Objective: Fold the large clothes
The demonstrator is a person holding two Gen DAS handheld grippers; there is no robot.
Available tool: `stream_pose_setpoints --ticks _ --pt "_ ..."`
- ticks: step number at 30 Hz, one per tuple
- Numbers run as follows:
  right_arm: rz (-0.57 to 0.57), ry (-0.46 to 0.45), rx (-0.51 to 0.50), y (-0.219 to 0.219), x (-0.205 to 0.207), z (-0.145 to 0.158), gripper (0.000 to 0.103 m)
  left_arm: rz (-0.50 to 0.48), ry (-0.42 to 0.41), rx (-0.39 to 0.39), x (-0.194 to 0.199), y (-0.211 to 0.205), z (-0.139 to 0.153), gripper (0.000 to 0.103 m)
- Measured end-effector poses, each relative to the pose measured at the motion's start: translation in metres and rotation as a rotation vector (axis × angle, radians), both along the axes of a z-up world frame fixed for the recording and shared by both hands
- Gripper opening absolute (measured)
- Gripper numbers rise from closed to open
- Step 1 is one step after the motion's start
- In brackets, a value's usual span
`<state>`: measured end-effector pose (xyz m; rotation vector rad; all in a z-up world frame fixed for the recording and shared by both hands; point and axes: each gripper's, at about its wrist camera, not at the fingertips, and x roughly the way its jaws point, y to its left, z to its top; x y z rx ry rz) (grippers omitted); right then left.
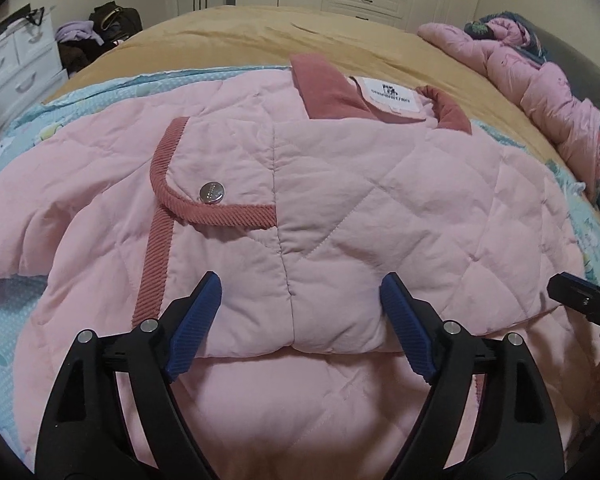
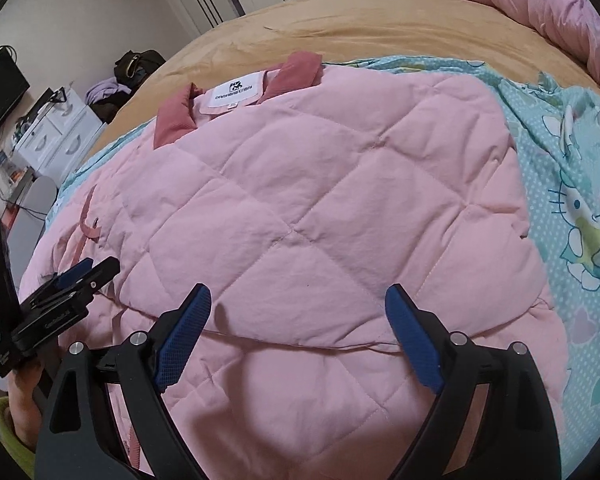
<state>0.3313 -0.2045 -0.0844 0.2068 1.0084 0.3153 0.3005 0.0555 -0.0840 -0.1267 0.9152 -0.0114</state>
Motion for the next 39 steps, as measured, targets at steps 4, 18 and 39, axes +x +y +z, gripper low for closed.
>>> stream_pose_setpoints --ticks 4,18,39 --pt "0.002 -0.020 0.042 -0.001 -0.004 0.012 0.088 0.012 -0.002 -0.048 -0.004 0.004 0.010 0.089" --pt "0.088 -0.165 0.051 0.042 -0.025 0.067 0.099 0.160 -0.088 -0.048 -0.024 0.047 0.050 0.094" --pt "0.311 -0.247 0.056 0.169 -0.046 0.104 0.099 0.551 -0.147 -0.103 -0.072 0.192 0.065 0.094"
